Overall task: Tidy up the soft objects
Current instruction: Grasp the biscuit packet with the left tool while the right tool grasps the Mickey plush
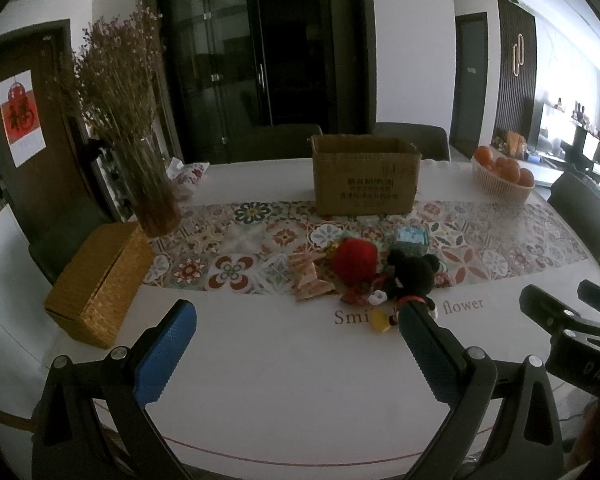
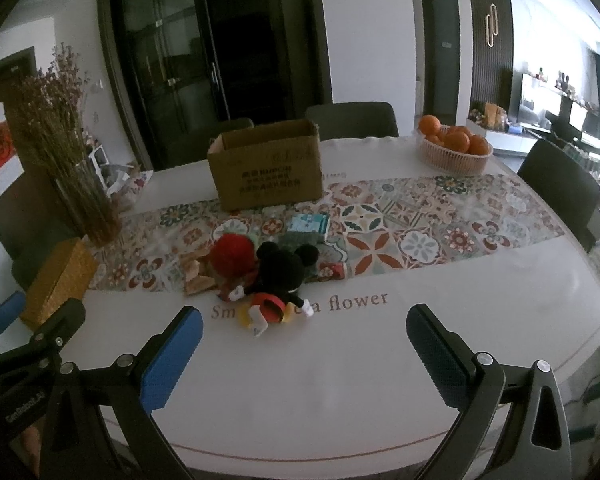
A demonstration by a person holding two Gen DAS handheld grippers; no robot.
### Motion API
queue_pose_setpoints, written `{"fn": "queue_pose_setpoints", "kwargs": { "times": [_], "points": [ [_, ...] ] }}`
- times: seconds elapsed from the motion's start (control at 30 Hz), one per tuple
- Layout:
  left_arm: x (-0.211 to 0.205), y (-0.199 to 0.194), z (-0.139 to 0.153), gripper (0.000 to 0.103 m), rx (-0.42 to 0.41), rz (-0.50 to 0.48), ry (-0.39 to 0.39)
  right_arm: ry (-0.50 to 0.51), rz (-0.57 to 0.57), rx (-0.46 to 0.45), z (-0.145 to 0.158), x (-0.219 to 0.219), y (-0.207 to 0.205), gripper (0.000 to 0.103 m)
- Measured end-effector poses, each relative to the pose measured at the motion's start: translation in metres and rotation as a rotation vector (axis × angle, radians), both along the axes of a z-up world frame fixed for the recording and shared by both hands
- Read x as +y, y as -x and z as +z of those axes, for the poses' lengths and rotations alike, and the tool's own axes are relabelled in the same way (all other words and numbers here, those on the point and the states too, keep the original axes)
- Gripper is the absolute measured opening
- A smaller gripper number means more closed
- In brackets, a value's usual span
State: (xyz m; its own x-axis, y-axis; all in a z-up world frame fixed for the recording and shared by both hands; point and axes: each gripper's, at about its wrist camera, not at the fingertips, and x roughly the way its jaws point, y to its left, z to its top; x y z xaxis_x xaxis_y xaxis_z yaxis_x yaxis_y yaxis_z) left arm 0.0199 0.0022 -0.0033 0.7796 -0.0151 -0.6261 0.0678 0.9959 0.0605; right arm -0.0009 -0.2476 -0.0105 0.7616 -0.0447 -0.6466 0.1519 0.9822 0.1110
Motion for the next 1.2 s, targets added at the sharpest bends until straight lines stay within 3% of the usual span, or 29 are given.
{"fn": "queue_pose_setpoints", "kwargs": {
  "times": [0.4,1.2],
  "points": [
    [0.014,-0.036,-0.019,0.100,0.056,0.020,0.008,-0.037,0.011,0.061,-0.014,0.006,-0.033,0.103],
    [0.033,-0.158,-0.083,0.093,0.252,-0.039,0.084,-0.145,-0.055,0.259,-0.076,0.024,-0.143,0.098]
  ]
}}
